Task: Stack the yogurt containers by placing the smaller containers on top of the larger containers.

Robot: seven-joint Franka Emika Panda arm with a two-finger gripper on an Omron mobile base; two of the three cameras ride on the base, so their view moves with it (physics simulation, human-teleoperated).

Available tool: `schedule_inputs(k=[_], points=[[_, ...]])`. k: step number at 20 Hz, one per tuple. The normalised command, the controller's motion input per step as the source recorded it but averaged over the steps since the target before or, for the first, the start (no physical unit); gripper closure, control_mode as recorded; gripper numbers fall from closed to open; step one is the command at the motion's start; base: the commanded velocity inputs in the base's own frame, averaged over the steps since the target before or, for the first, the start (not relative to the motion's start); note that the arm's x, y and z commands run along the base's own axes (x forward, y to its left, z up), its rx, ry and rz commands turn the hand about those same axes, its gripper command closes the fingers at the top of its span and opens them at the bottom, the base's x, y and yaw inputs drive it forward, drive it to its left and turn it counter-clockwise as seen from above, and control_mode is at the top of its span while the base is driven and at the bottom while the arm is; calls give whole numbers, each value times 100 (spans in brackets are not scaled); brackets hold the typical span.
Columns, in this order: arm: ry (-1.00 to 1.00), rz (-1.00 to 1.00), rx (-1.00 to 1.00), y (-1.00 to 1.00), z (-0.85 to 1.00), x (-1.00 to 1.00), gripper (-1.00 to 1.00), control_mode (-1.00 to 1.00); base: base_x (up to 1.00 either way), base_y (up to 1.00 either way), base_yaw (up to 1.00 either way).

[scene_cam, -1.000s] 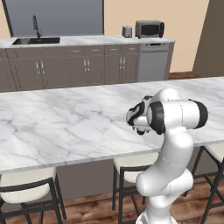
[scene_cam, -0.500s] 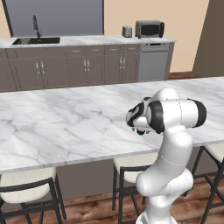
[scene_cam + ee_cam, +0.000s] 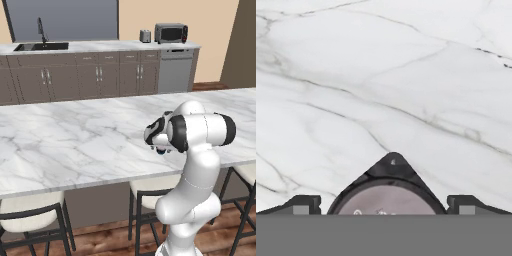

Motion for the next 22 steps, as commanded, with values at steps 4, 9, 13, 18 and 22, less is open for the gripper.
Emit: schedule_inputs(k=[4, 9, 13, 18, 22], points=[[0, 0, 0, 0, 0, 0, 100, -100, 0, 0, 0], [0, 0, 0, 0, 2, 0, 100, -100, 0, 0, 0], [-2, 0, 1, 0, 26, 0, 100, -100, 0, 0, 0], [-3, 0, 1, 0, 47, -6, 100, -100, 0, 0, 0], [-3, 0, 0, 0, 56, -9, 100, -100, 0, 0, 0]])
